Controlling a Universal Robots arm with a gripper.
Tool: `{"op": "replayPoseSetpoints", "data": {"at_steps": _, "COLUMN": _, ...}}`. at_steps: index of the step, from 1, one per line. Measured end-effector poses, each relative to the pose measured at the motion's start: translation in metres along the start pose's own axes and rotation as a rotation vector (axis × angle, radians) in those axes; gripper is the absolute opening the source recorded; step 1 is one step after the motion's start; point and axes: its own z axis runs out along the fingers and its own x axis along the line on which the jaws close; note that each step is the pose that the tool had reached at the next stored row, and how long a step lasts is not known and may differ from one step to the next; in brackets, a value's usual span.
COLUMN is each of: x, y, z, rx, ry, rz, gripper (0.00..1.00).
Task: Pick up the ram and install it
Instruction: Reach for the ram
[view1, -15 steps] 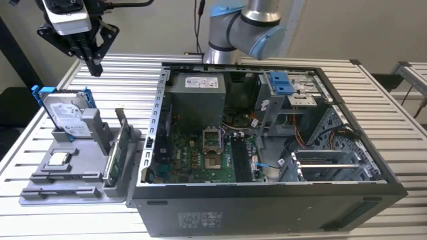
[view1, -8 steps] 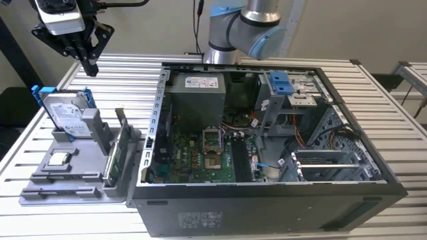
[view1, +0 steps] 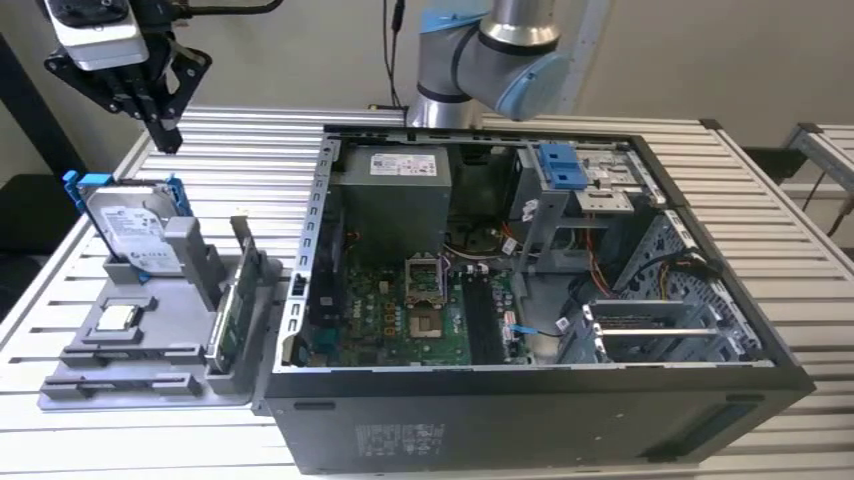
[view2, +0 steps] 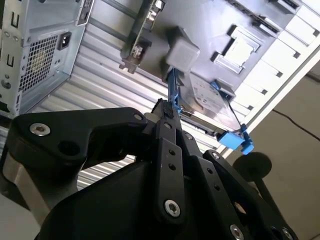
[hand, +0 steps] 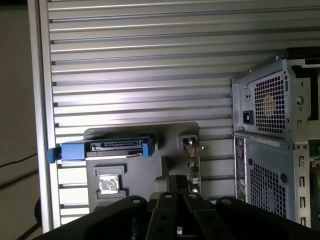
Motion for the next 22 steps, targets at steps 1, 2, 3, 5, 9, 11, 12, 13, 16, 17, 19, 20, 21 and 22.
{"op": "replayPoseSetpoints", "data": {"at_steps": 1, "x": 0.0032, "y": -0.0003, "z": 0.0001, "rx": 0.0000, "ry": 0.0000, "rz": 0.000, "gripper": 0.11}}
{"op": "replayPoseSetpoints", "data": {"at_steps": 2, "x": 0.0065, "y": -0.0006, "z": 0.0003, "rx": -0.0001, "ry": -0.0001, "rz": 0.000, "gripper": 0.11}}
{"op": "replayPoseSetpoints", "data": {"at_steps": 3, "x": 0.0099, "y": -0.0010, "z": 0.0004, "rx": 0.0000, "ry": 0.0000, "rz": 0.000, "gripper": 0.11}}
{"op": "replayPoseSetpoints", "data": {"at_steps": 5, "x": 0.0153, "y": -0.0015, "z": 0.0007, "rx": 0.0000, "ry": 0.0000, "rz": 0.000, "gripper": 0.11}}
{"op": "replayPoseSetpoints", "data": {"at_steps": 9, "x": 0.0249, "y": -0.0024, "z": 0.0017, "rx": 0.0000, "ry": 0.0000, "rz": 0.000, "gripper": 0.11}}
{"op": "replayPoseSetpoints", "data": {"at_steps": 11, "x": 0.0288, "y": -0.0028, "z": 0.0023, "rx": 0.0000, "ry": -0.0001, "rz": 0.000, "gripper": 0.11}}
{"op": "replayPoseSetpoints", "data": {"at_steps": 12, "x": 0.0307, "y": -0.0029, "z": 0.0026, "rx": 0.0000, "ry": 0.0000, "rz": 0.000, "gripper": 0.11}}
{"op": "replayPoseSetpoints", "data": {"at_steps": 13, "x": 0.0325, "y": -0.0030, "z": 0.0029, "rx": 0.0000, "ry": 0.0000, "rz": 0.000, "gripper": 0.11}}
{"op": "replayPoseSetpoints", "data": {"at_steps": 16, "x": 0.0373, "y": -0.0034, "z": 0.0039, "rx": 0.0000, "ry": 0.0003, "rz": 0.000, "gripper": 0.11}}
{"op": "replayPoseSetpoints", "data": {"at_steps": 17, "x": 0.0389, "y": -0.0036, "z": 0.0043, "rx": 0.0001, "ry": 0.0005, "rz": 0.000, "gripper": 0.11}}
{"op": "replayPoseSetpoints", "data": {"at_steps": 19, "x": 0.0416, "y": -0.0038, "z": 0.0051, "rx": 0.0000, "ry": 0.0005, "rz": 0.000, "gripper": 0.11}}
{"op": "replayPoseSetpoints", "data": {"at_steps": 20, "x": 0.0430, "y": -0.0039, "z": 0.0054, "rx": 0.0001, "ry": 0.0007, "rz": 0.000, "gripper": 0.11}}
{"op": "replayPoseSetpoints", "data": {"at_steps": 21, "x": 0.0444, "y": -0.0040, "z": 0.0057, "rx": 0.0000, "ry": 0.0008, "rz": 0.000, "gripper": 0.11}}
{"op": "replayPoseSetpoints", "data": {"at_steps": 22, "x": 0.0457, "y": -0.0041, "z": 0.0060, "rx": 0.0000, "ry": 0.0008, "rz": -0.001, "gripper": 0.11}}
